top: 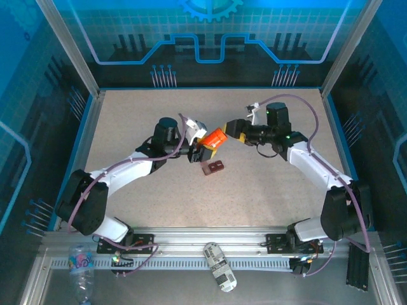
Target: Sort the pills into containers
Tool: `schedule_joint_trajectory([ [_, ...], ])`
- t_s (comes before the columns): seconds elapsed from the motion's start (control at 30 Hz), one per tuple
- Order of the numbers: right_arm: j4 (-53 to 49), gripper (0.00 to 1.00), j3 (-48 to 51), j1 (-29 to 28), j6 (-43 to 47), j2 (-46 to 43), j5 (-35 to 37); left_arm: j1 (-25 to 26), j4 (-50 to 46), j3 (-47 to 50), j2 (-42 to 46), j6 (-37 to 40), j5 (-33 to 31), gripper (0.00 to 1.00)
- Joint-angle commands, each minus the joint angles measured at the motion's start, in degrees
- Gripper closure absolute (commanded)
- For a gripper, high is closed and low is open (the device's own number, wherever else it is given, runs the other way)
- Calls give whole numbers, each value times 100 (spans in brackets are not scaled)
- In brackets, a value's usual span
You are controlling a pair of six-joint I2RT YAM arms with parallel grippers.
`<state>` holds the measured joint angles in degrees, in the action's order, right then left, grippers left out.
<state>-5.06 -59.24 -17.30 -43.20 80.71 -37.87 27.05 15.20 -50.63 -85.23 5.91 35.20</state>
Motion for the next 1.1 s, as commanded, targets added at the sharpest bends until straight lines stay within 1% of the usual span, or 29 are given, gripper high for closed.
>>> schedule_joint_trajectory([
  [0.0, 220, 21, -248, -222, -112, 74, 205, 22, 53, 48, 159, 91, -65, 100],
  [0.2, 298, 33, -312, -392, -179, 190, 188, 36, 223, 134, 212, 44, -205, 100],
  [0.27, 380, 34, -294, -421, -229, 237, 111, 35, 292, 175, 232, 33, -232, 100],
  [0.43, 439, 52, -270, -494, -231, 265, 78, 32, 335, 203, 226, 7, -257, 100],
  [0.47, 460, 54, -259, -496, -229, 270, 41, 36, 375, 218, 237, -4, -268, 100],
  [0.57, 506, 53, -241, -516, -226, 307, -86, 24, 440, 244, 238, -18, -292, 100],
  [0.67, 524, 54, -270, -520, -130, 368, -284, 21, 451, 232, 235, -40, -277, 100],
  [0.7, 515, 56, -311, -525, -49, 414, -412, 24, 464, 232, 237, -45, -262, 100],
  [0.8, 423, 62, -453, -511, 452, 515, -775, 21, 423, 195, 228, -38, -167, 100],
  [0.87, 265, 62, -589, -473, 1124, 575, -1168, 18, 254, 93, 235, -12, -55, 100],
  [0.93, 122, 62, -619, -418, 1986, 551, -1560, 3, 121, 24, 252, 0, 74, 100],
  [1.0, -205, 62, -628, -361, 2834, 453, -1639, -9, 32, -32, 261, -19, 207, 100],
  [1.07, -309, 61, -619, -273, 3150, 435, -1592, -26, -18, -84, 261, -70, 301, 100],
])
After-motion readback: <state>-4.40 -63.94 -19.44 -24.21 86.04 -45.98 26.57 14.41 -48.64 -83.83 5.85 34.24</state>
